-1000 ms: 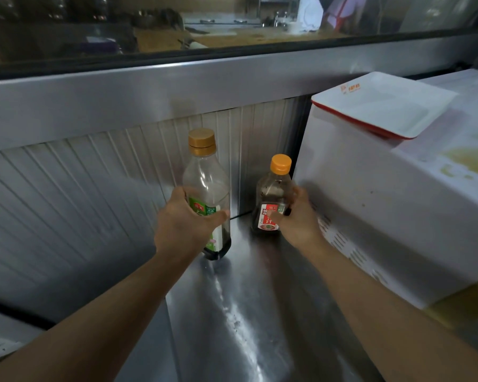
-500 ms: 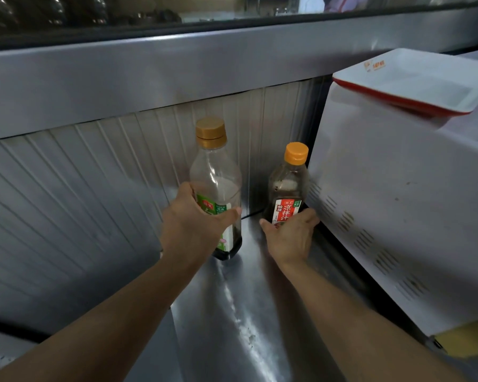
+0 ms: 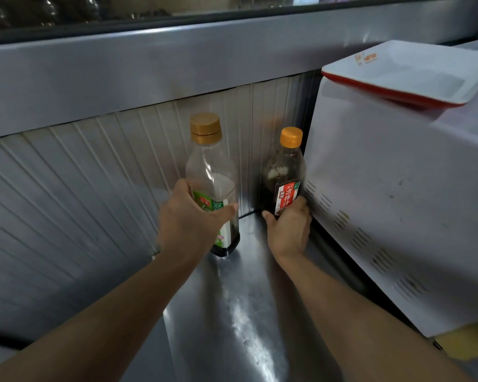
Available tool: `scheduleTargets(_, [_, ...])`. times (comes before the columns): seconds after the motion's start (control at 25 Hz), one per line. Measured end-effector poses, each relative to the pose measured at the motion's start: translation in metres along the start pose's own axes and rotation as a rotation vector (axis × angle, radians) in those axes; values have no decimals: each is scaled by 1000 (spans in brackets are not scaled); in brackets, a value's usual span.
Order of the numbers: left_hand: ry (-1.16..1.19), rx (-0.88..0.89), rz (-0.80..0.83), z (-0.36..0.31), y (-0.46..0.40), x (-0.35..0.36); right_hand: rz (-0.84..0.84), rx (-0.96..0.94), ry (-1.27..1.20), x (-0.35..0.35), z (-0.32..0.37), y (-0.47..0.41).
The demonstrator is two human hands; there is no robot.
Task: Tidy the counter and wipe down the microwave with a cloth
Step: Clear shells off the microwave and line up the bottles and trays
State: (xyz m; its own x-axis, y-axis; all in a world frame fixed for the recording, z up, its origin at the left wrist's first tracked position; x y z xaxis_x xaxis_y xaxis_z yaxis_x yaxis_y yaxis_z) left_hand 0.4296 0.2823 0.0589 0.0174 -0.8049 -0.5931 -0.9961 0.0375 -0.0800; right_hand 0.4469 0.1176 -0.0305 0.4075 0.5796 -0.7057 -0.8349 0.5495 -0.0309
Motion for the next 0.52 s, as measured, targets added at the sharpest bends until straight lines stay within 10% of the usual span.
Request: scheduleTargets(0.52, [57, -75, -42, -19, -10, 41, 197, -16, -157, -45, -15, 34])
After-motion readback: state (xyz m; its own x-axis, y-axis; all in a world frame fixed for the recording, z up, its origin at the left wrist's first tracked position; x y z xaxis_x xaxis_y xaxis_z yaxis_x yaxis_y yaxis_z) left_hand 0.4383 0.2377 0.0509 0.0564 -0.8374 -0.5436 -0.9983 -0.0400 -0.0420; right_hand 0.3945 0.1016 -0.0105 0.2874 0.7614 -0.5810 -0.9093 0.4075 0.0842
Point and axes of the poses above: each hand's wrist, its own y-axis away from the middle knuckle, its own x-axis out of the palm, z = x × y, the point moved 1 cm from there along -y, towards the middle knuckle, and after that the axes turned 12 degrees about z, right-handed, at the moved point
